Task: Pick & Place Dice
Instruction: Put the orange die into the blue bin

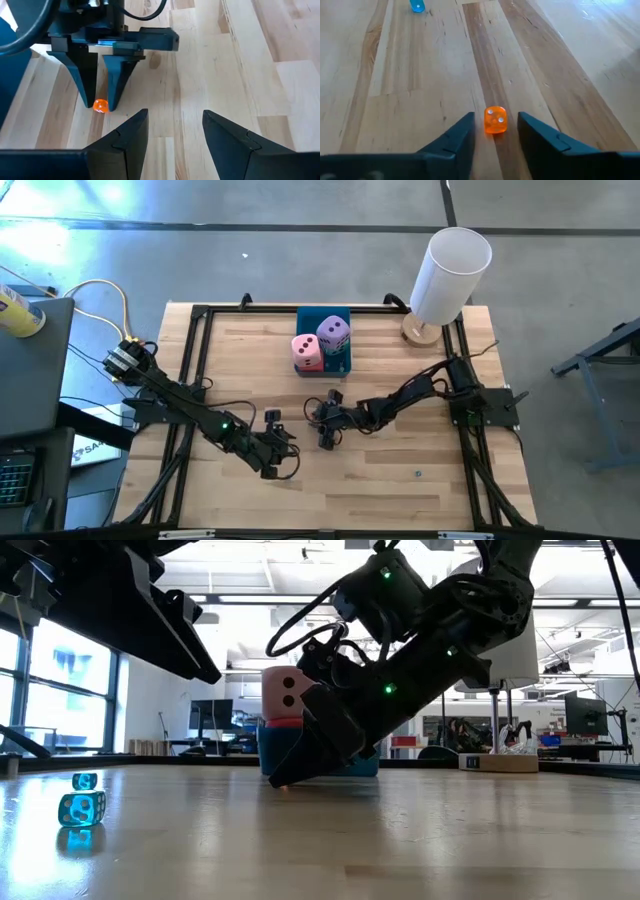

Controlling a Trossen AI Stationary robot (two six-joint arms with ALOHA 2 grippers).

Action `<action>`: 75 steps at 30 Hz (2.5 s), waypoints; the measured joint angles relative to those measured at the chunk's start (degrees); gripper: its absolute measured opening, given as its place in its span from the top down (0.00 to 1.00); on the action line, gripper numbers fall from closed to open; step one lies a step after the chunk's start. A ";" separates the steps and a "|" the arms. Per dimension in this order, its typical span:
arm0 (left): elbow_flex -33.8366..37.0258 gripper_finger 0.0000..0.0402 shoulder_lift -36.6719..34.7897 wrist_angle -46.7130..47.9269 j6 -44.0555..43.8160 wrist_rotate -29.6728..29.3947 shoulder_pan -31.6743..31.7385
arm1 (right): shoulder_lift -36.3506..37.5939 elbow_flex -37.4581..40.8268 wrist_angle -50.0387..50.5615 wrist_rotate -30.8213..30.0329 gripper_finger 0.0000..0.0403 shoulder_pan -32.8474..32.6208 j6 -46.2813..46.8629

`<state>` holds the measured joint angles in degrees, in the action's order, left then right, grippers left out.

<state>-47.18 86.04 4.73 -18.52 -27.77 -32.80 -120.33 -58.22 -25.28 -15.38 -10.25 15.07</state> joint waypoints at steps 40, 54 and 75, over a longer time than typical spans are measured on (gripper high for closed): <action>0.17 0.55 0.02 -3.82 -4.24 9.45 -0.28 | 21.59 0.04 30.49 -34.79 0.91 -4.85 10.48; 0.48 0.55 0.02 -5.68 -2.29 9.86 -4.00 | 22.40 0.07 33.24 -27.62 0.91 7.73 15.02; 0.48 0.55 0.02 -5.66 -3.17 9.73 -5.79 | 22.40 0.04 33.31 -18.72 0.79 13.41 14.64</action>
<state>-46.70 86.06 -0.93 -21.69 -18.04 -38.59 -97.93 -58.17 8.03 -34.09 3.16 29.71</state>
